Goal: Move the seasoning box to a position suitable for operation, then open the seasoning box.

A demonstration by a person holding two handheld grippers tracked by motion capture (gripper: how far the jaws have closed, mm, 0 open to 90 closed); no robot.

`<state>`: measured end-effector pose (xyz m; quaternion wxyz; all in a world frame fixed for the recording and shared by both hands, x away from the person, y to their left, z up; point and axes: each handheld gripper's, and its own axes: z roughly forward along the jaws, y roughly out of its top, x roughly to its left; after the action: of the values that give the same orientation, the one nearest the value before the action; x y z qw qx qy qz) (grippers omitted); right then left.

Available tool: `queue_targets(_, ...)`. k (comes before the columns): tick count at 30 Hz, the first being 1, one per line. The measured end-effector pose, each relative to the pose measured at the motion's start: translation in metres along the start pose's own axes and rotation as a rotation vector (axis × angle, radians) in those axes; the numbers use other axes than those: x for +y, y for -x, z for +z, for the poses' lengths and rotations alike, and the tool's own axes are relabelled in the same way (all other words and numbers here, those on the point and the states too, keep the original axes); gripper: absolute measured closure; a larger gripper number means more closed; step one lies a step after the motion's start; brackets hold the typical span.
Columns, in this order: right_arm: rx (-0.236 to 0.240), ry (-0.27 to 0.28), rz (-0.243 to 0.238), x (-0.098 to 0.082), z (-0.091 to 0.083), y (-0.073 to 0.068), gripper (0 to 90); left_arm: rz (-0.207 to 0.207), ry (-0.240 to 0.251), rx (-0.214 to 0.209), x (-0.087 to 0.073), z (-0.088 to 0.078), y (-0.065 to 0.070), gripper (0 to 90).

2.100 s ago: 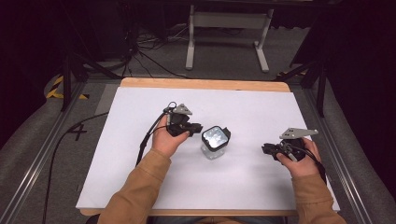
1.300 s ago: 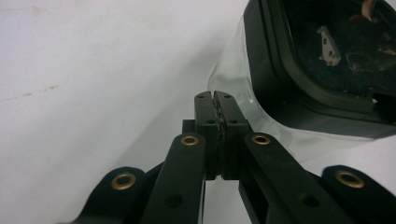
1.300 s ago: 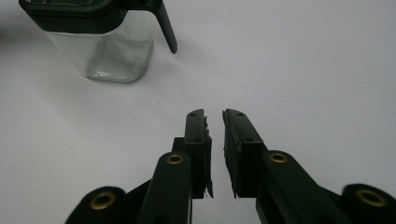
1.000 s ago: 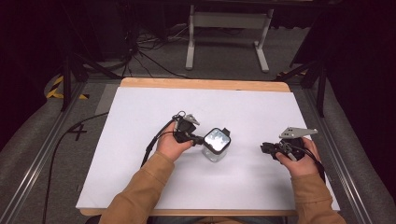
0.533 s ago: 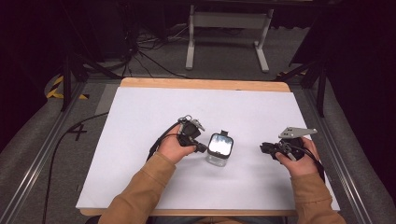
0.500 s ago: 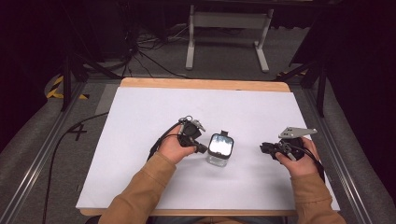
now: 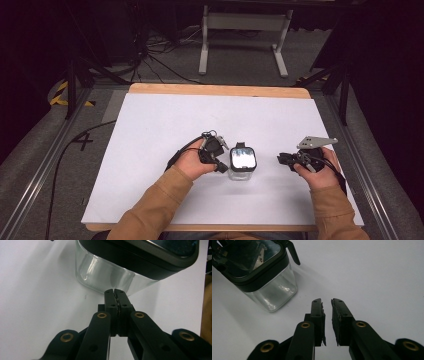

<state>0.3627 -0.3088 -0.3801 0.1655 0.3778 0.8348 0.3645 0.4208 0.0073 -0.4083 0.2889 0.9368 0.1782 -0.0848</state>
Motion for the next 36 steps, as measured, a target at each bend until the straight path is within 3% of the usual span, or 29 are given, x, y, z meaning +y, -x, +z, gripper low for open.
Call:
queue_targets(4,0.0,-0.001,0.0,0.0,0.0,0.0,80.0,-0.012,0.025,-0.005,-0.001,-0.002,0.0,89.2)
queue_targets(7,0.0,0.002,0.006,0.0,-0.001,0.0,80.0,-0.027,0.033,0.022,-0.003,-0.013,-0.001,87.3)
queue_targets(11,-0.004,0.004,0.008,0.0,-0.002,0.001,80.0,-0.052,0.081,0.025,-0.003,-0.027,0.0,85.1)
queue_targets(16,-0.007,0.007,0.011,-0.001,-0.002,0.001,79.9,-0.039,0.22,0.034,0.0,-0.051,0.006,84.7)
queue_targets(18,-0.008,0.003,0.006,-0.002,-0.002,0.0,79.7,-0.038,0.272,0.037,0.001,-0.056,0.007,84.4)
queue_targets(21,-0.009,-0.002,0.006,-0.003,-0.002,-0.001,79.4,-0.029,0.305,0.06,0.003,-0.058,0.007,83.0)
queue_targets(24,-0.008,-0.002,0.01,-0.004,-0.001,-0.002,79.0,-0.035,0.392,0.082,0.005,-0.063,0.008,82.0)
queue_targets(25,-0.008,-0.002,0.01,-0.004,-0.001,-0.002,79.0,-0.035,0.392,0.082,0.005,-0.063,0.008,82.0)
queue_targets(31,-0.007,-0.013,0.011,-0.008,0.001,-0.007,78.5,-0.052,0.498,0.099,0.01,-0.064,0.005,80.6)
queue_targets(34,-0.01,-0.022,0.008,-0.012,0.001,-0.01,78.5,-0.046,0.518,0.12,0.015,-0.062,0.003,80.5)
queue_targets(36,-0.015,-0.033,0.015,-0.017,-0.002,-0.01,78.3,-0.045,0.536,0.096,0.019,-0.06,0.001,81.9)
